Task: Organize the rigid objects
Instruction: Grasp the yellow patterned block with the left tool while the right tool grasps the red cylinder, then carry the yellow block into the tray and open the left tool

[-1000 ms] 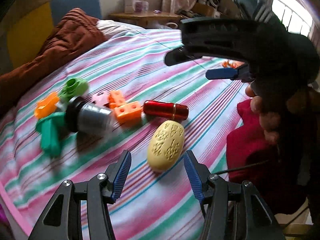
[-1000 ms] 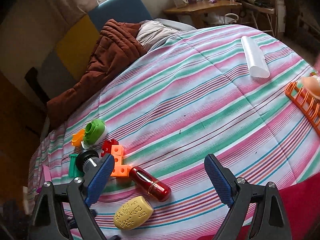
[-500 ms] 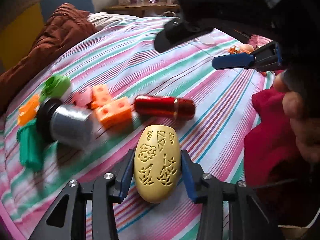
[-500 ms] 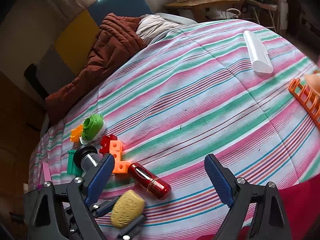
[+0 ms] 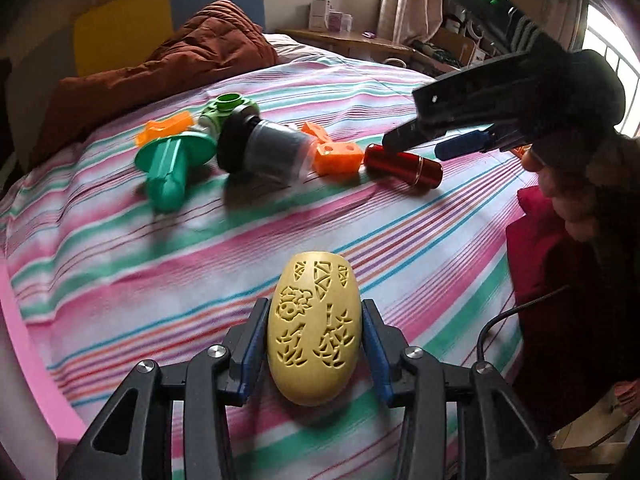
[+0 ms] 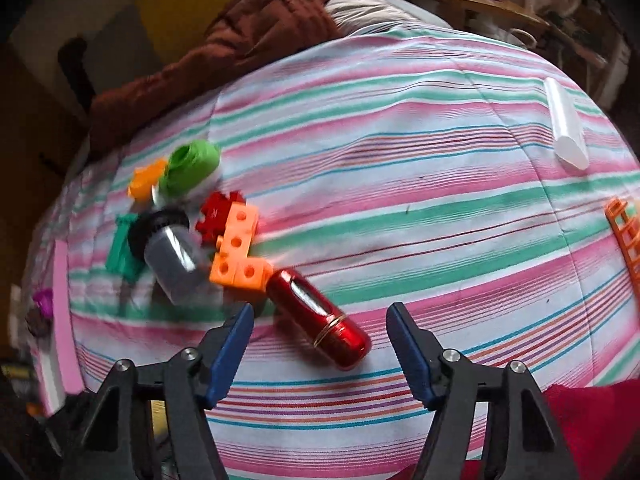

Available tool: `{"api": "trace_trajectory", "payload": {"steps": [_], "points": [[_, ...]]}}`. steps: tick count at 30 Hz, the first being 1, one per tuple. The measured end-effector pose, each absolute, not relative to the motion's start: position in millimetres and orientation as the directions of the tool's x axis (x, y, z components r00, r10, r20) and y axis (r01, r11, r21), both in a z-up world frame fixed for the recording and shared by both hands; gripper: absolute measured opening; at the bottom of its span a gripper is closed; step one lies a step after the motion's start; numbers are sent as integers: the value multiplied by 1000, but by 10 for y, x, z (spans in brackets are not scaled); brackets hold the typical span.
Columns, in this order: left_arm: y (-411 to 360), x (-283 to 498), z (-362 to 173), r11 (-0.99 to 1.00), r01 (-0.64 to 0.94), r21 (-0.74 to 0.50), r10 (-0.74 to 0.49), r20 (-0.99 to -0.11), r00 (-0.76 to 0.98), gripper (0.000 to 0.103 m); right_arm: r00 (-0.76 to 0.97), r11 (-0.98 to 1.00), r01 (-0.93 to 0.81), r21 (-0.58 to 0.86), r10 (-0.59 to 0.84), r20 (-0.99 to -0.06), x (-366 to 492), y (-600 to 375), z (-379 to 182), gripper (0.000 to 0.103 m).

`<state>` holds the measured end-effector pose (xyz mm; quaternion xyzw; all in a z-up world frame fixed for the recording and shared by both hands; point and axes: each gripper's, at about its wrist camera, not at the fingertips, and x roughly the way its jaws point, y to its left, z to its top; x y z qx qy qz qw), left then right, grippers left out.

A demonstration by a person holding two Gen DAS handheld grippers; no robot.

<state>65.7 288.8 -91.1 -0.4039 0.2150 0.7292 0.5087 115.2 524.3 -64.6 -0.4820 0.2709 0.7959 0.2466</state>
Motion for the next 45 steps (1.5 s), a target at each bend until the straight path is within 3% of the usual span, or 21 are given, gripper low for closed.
{"api": "trace_trajectory", "payload": {"steps": [8, 10, 11, 12, 20, 40, 45], "points": [[2821, 620, -927, -400, -908, -127, 592, -791, -150, 45, -280, -822, -570, 1, 193, -940, 816, 5151, -843, 69], [2818, 643, -956, -403, -906, -132, 596, -789, -150, 45, -258, -830, -557, -23, 199, -945, 779, 5151, -904, 58], [2837, 630, -958, -406, -903, -139, 597, -788, -147, 45, -278, -840, -542, -10, 191, -941, 778, 5124, -879, 38], [2833, 624, -965, -410, -900, -148, 600, -787, -144, 45, -288, -846, -533, -3, 184, -940, 776, 5097, -874, 34], [2862, 607, -975, -426, -893, -147, 603, -782, -159, 45, -298, -832, -554, 34, 160, -941, 812, 5152, -901, 34], [2867, 664, -878, -466, -881, -84, 550, -808, -213, 45, -286, -875, -476, -81, 242, -927, 718, 4980, -939, 32], [2768, 608, -629, -493, -864, -101, 583, -776, -242, 45, -286, -880, -463, -105, 260, -922, 703, 4953, -942, 32]]}}
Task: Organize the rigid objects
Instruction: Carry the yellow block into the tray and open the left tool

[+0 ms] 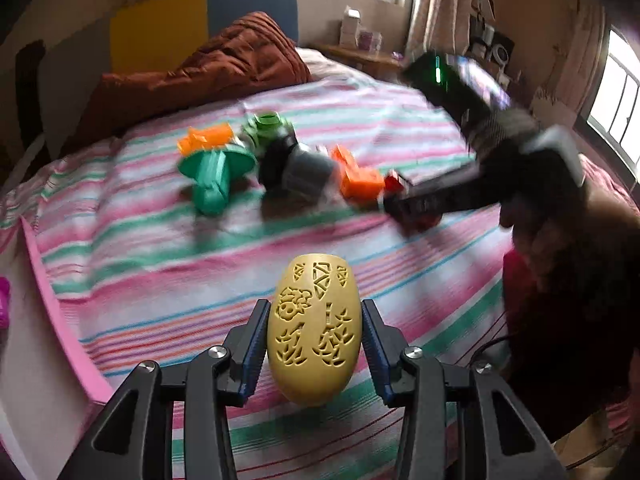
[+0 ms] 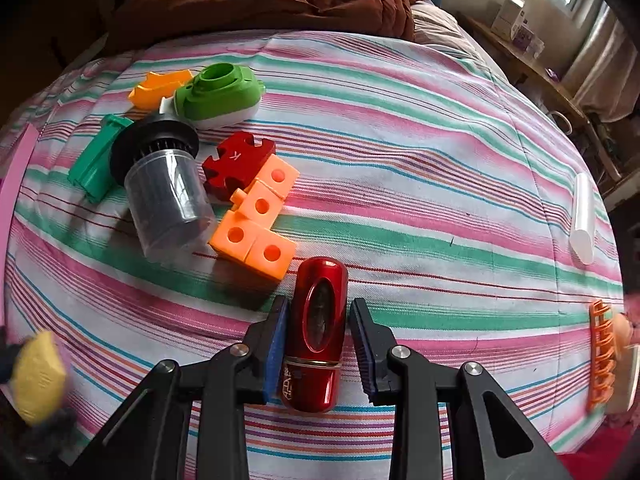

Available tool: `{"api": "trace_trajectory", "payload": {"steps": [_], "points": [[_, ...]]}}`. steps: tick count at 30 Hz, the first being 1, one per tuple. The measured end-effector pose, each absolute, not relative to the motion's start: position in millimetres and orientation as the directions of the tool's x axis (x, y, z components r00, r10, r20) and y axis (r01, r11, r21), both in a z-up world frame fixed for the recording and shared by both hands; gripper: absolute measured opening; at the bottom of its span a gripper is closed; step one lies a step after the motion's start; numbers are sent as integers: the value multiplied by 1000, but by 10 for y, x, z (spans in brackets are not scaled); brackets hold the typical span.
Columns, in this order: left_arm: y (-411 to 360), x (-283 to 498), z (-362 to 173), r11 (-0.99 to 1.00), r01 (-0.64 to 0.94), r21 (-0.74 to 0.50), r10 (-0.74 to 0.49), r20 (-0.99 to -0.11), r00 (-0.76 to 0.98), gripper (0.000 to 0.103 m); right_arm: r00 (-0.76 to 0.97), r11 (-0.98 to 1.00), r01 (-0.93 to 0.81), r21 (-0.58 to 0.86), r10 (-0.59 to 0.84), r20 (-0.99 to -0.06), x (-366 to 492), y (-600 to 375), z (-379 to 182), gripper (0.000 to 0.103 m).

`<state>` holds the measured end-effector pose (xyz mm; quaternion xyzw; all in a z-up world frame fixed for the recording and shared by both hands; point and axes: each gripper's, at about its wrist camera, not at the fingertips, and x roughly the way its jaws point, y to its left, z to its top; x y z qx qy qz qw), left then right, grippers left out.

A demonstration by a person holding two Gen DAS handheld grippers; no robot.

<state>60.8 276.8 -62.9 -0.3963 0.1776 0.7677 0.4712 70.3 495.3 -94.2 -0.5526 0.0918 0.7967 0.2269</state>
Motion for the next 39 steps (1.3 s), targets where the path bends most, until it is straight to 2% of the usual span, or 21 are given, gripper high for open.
{"api": "trace_trajectory", "payload": {"steps": [12, 31, 39], "points": [[2366, 345, -130, -619, -777, -112, 582, -730, -358, 45, -288, -890, -432, -149, 293, -912, 695, 4816, -936, 31], [1664, -3, -117, -754, -639, -155, 521, -733, -437, 45, -290, -896, -400, -191, 321, -902, 668, 4735, -933, 27], [1106, -276, -225, -846, -507, -166, 440, -755, -486, 45, -289, -897, -395, -199, 327, -900, 652, 4725, -931, 27]]}}
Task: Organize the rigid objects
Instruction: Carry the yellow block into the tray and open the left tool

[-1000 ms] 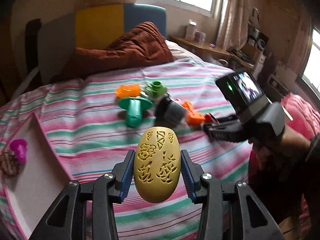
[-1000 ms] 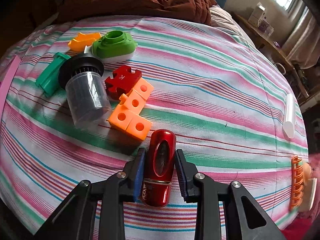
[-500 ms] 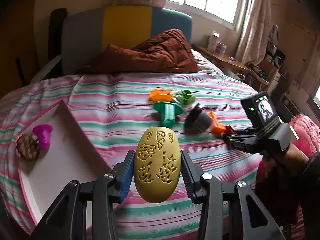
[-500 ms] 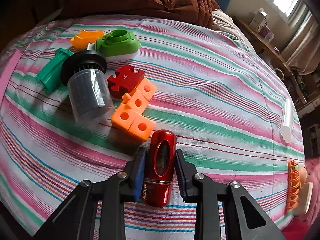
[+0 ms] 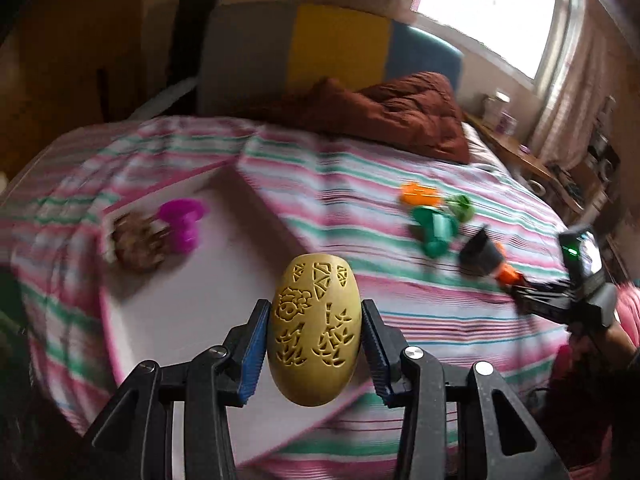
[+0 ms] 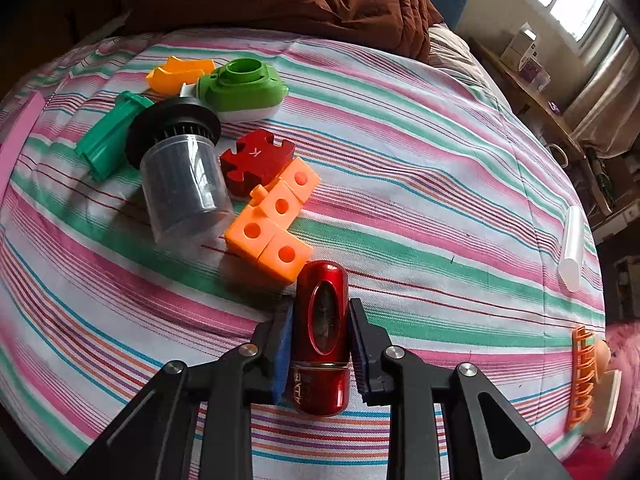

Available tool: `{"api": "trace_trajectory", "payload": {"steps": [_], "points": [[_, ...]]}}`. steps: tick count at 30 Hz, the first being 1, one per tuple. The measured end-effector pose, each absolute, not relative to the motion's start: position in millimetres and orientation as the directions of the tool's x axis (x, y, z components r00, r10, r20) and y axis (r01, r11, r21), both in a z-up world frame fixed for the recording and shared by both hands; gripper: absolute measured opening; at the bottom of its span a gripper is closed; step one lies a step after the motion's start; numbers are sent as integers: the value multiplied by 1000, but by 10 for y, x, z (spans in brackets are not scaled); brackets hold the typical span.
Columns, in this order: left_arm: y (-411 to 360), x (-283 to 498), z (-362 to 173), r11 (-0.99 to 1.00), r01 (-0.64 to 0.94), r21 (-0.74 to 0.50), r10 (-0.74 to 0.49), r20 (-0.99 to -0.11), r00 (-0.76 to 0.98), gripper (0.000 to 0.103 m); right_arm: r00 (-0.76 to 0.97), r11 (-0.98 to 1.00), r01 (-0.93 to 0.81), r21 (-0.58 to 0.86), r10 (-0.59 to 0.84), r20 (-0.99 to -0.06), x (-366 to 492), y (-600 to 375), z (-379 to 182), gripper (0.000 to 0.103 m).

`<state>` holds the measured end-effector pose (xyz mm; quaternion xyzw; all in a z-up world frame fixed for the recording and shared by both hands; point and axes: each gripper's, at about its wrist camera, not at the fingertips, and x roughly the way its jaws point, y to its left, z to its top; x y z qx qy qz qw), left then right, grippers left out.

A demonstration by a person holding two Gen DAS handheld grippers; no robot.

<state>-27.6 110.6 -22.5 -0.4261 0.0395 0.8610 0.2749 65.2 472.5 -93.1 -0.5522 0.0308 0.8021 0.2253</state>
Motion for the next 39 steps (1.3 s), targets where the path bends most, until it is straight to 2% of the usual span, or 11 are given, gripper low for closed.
{"api": "trace_trajectory", "payload": {"steps": [5, 12, 17, 22, 29, 39], "points": [[691, -563, -411, -902, -383, -200, 379, -793, -478, 45, -288, -897, -394, -201, 328, -900, 636, 4720, -931, 27], [438, -979, -622, -926, -280, -253, 358, -819, -448, 45, -288, -897, -393, -202, 329, -899, 636, 4736, -925, 27], [423, -1232, -766, -948, -245, -205, 296, -849, -438, 45, -289, -896, -395, -201, 329, -899, 645, 4717, -924, 27], [456, -1349, -830, -966, -245, -81, 194, -855, -481, 45, -289, -896, -395, -201, 329, -899, 641, 4709, -921, 27], [447, -1293, -684, -963, -258, -72, 201, -831, -519, 45, -288, -897, -395, -201, 329, -899, 636, 4704, -918, 27], [408, -823, -469, -965, -258, -32, 185, -783, -594, 45, -288, -897, -393, -203, 330, -899, 637, 4729, -919, 27]]}}
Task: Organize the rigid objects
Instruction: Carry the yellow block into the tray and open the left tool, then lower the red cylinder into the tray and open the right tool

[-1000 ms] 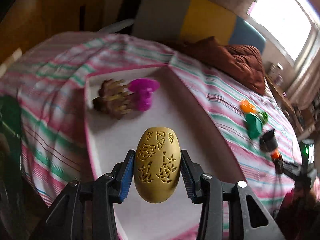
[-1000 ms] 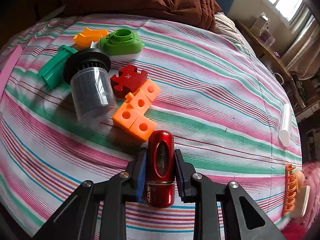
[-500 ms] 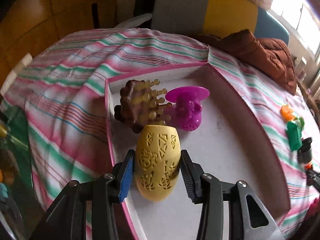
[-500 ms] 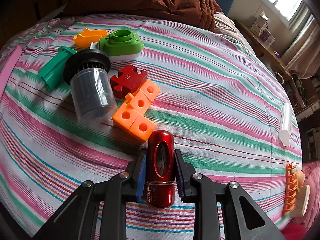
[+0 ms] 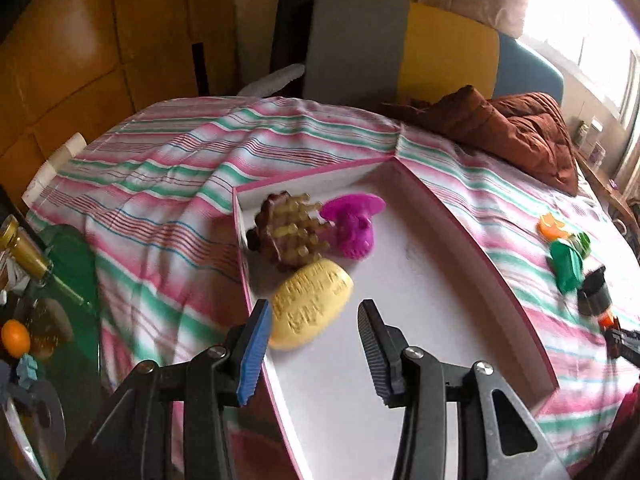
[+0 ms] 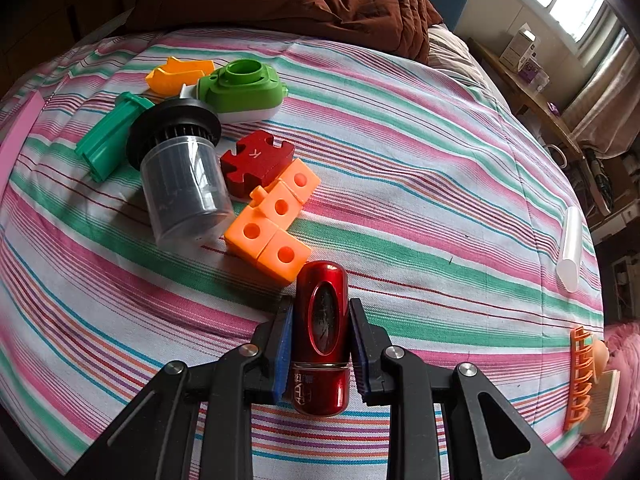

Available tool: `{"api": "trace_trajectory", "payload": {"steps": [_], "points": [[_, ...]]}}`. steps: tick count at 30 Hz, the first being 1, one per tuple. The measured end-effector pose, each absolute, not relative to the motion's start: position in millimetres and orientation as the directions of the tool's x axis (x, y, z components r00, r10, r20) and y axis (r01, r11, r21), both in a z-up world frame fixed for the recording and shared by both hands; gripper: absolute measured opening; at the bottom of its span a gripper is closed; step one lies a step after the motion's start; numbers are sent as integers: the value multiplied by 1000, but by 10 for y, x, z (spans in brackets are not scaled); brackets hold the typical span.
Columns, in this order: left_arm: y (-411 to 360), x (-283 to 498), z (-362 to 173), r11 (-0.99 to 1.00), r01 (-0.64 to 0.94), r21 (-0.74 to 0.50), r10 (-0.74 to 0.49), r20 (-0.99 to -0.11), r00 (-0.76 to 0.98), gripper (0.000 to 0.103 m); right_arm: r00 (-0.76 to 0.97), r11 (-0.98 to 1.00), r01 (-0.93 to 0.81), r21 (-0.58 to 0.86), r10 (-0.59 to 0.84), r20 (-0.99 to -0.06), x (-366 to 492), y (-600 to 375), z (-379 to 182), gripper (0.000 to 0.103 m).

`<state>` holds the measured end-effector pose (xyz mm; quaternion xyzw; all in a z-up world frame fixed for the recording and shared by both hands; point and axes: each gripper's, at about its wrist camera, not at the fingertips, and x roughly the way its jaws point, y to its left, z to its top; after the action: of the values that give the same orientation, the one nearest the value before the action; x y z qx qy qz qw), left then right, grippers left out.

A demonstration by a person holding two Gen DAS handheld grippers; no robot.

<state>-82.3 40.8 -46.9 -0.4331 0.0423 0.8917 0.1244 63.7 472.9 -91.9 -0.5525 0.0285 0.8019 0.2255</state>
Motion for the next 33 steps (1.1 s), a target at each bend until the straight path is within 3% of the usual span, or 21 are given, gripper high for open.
{"api": "trace_trajectory", "payload": {"steps": [14, 26, 33], "points": [[482, -480, -249, -950, -311, -41, 238, -740, -629, 45, -255, -925, -340, -169, 263, -930, 670, 4495, -853, 26], [410, -442, -318, -948, -310, -75, 259, -750, -608, 45, -336, -978, -206, -39, 109, -936, 506, 3721, -771, 26], [304, -445, -347, -954, -285, -93, 255, -753, -607, 45, -455, -991, -118, 64, -3, -890, 188, 3240, -460, 26]]}}
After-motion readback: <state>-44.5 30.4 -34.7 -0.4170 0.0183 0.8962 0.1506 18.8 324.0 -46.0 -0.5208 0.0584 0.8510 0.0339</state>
